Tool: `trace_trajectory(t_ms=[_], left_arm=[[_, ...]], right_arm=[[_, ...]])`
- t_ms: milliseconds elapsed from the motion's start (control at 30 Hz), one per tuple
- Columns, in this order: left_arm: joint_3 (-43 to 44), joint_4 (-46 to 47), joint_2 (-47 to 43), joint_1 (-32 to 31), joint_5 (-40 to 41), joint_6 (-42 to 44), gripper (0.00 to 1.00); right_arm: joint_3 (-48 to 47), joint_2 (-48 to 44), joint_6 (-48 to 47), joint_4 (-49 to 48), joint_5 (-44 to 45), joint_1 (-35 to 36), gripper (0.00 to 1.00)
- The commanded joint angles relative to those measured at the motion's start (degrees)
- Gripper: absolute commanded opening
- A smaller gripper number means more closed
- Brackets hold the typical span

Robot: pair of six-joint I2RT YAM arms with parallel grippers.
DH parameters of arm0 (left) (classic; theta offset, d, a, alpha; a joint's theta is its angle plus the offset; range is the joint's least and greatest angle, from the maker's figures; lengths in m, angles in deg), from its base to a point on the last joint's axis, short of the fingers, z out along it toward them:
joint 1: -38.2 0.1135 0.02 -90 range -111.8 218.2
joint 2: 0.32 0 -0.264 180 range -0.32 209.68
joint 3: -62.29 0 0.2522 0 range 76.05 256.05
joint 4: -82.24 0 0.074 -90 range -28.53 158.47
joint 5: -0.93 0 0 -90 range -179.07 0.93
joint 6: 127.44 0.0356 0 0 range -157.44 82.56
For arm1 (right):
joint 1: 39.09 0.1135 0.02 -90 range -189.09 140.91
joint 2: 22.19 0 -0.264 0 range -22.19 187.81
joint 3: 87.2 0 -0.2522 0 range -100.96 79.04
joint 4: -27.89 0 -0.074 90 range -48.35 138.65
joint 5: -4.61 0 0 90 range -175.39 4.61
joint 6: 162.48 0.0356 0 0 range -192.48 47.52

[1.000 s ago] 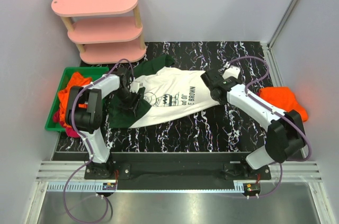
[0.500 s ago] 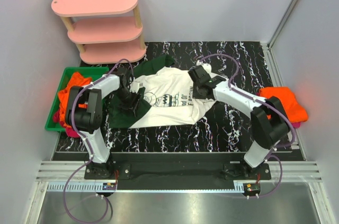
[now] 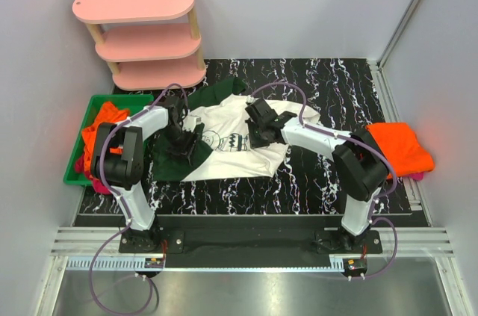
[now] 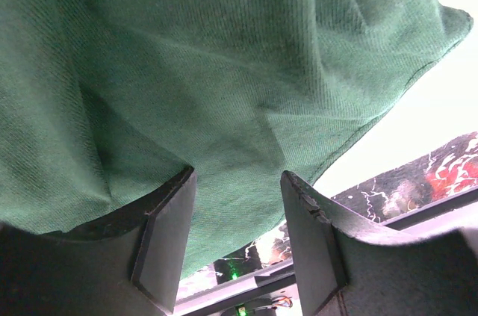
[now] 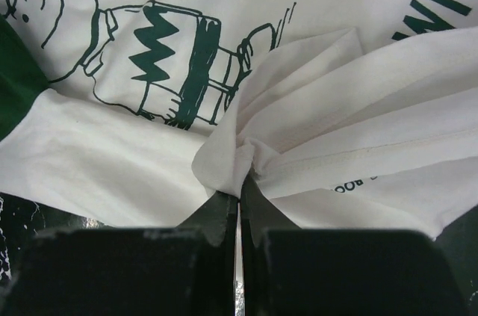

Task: Fold and stack the t-shirts
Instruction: Fold the flattened tshirt in 1/3 of the way

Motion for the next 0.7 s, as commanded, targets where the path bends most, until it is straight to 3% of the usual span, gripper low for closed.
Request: trace_trajectory(t_ms=[0, 233, 267, 300, 433, 533, 667], left_arm=[[-1.35, 0.62, -0.97, -0.04, 1.78, 0.1, 0.56], [-1.26, 0.62, -0.45, -0.04, 1.78, 0.28, 0.56], [-1.26, 0.71, -0.45, -0.04, 1.69, 0.28, 0.56], [-1.17, 0.62, -0.36, -0.04, 1.6, 0.28, 0.56], [-1.26, 0.71, -0.8, -0.04, 1.16, 0.45, 0.56], [-1.09, 0.79, -0.8, -0.04, 0.99, 0.45, 0.56], [-0.82, 0.88, -0.62, -0.04, 0.55, 0.28, 0.56]], right_arm=[[-1.04, 1.31, -0.33, -2.17, -0.87, 0.38, 0.0], [0.19, -0.36, 0.72, -1.82, 4.83, 0.38, 0.0], [0.37, -1.05, 1.42, -1.64, 6.15, 0.3, 0.04], [1.33, -1.76, 2.82, -1.55, 7.73, 0.38, 0.21], [3.53, -7.2, 6.26, -1.47, 16.68, 0.38, 0.59], [4.41, -11.6, 7.84, -0.33, 22.74, 0.38, 0.65], [5.38, -14.68, 11.09, 2.74, 29.18, -0.49, 0.61]])
